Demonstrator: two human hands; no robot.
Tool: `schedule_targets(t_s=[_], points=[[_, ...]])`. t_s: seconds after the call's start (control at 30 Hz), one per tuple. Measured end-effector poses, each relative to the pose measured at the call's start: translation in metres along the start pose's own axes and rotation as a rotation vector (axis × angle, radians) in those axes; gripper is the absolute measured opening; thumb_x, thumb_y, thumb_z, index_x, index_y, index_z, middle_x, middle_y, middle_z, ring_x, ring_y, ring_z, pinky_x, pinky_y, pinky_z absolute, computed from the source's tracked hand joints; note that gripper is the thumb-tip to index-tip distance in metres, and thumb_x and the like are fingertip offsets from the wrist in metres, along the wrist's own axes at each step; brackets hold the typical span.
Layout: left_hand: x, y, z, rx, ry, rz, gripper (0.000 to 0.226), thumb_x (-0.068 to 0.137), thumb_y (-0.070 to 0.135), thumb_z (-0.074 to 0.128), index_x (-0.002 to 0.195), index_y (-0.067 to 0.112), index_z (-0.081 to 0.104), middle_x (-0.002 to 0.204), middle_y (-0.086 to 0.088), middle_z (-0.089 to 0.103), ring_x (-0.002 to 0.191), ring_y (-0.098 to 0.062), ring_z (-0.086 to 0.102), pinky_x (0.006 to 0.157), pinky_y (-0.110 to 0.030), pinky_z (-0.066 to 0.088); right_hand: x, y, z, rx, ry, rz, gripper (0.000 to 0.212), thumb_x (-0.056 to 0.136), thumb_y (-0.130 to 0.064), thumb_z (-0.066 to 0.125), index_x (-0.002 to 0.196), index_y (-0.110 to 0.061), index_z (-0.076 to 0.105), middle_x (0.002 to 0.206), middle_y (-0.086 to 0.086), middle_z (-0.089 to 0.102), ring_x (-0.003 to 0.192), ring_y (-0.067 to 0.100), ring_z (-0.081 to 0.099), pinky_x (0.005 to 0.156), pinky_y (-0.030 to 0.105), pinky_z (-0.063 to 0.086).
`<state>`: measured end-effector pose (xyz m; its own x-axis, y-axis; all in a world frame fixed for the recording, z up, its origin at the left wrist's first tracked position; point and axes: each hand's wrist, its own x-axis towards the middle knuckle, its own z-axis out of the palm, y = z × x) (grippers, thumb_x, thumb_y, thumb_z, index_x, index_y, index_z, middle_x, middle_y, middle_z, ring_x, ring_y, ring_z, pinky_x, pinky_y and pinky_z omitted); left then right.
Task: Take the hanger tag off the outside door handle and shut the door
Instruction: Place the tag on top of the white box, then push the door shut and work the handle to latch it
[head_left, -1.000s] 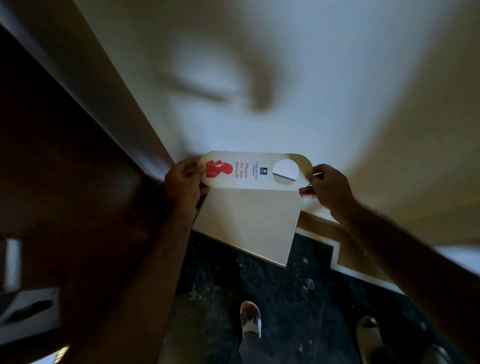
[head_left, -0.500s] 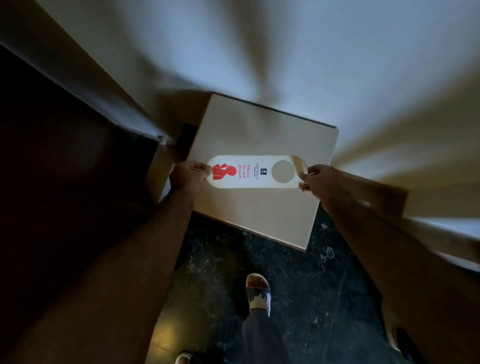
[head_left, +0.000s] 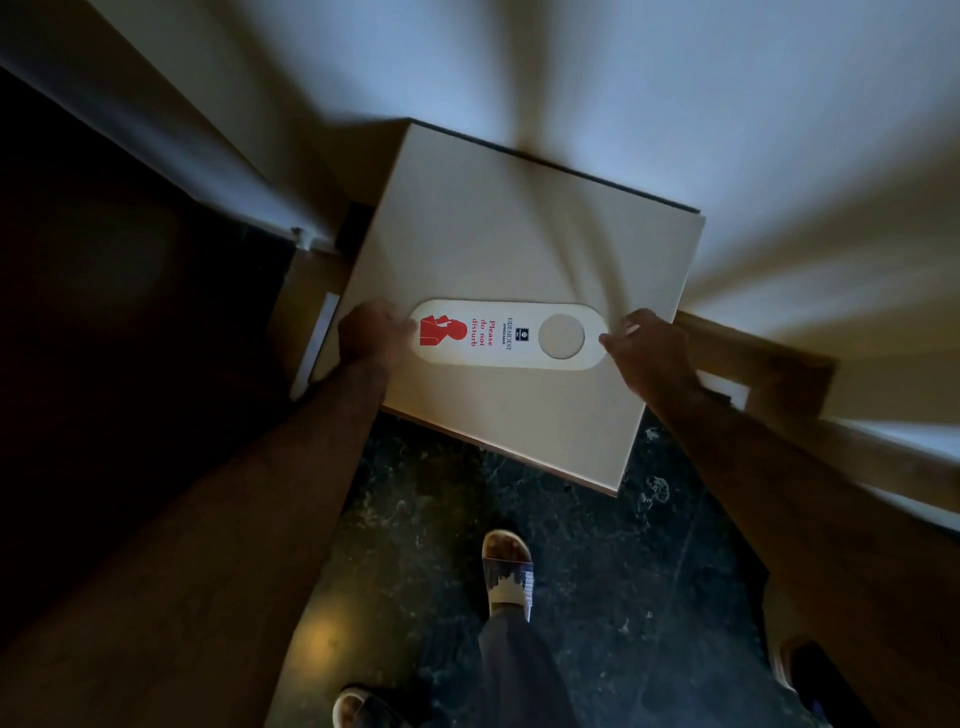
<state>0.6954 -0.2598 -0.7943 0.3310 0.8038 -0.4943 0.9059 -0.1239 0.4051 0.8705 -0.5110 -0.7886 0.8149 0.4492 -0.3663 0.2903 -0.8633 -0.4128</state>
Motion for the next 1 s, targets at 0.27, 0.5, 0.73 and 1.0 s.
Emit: schedule_targets(t_s=[0.27,0.5,0.73,1.0], points=[[-0.093,0.084,-0.147,0.153,0.234,0.507,0.068,0.110,0.052,0.047,0.156,0.002,0.049,0.161,-0.023,0.048,0.151,-0.041,0.044,0.123,-0.057,0.039,-0.034,-0.104,-0.143,-0.317,0.143,-0.543,0.088,0.103,-0.051,0.058,0.162,0.005,0.025,0.170,0.026,0.022,0.160,0.040,0.017,0.127,0.055,0.026],[-0.138,0.131,-0.214,0.510,0.518,0.765,0.095,0.105,0.071,0.027,0.169,0.001,0.021,0.176,-0.018,0.021,0.164,-0.037,0.022,0.132,-0.056,0.023,-0.041,-0.149,-0.201,-0.394,0.327,-0.779,0.092,0.104,-0.064,0.041,0.163,0.003,0.022,0.172,0.023,0.017,0.161,0.036,0.014,0.129,0.055,0.021],[-0.222,0.180,-0.351,0.588,0.722,0.730,0.104,0.101,0.081,0.017,0.170,0.003,0.021,0.178,-0.016,0.018,0.166,-0.034,0.017,0.133,-0.057,0.017,-0.082,-0.245,-0.323,-0.461,0.500,-1.052,0.091,0.105,-0.067,0.036,0.164,0.001,0.022,0.174,0.019,0.016,0.162,0.032,0.011,0.129,0.053,0.021],[-0.314,0.175,-0.514,0.773,0.971,0.636,0.107,0.102,0.083,0.016,0.169,0.000,0.022,0.177,-0.018,0.020,0.164,-0.036,0.022,0.130,-0.061,0.017,-0.152,-0.364,-0.411,-0.434,0.676,-1.314,0.093,0.106,-0.069,0.035,0.164,0.001,0.021,0.173,0.020,0.017,0.162,0.033,0.012,0.129,0.052,0.021]])
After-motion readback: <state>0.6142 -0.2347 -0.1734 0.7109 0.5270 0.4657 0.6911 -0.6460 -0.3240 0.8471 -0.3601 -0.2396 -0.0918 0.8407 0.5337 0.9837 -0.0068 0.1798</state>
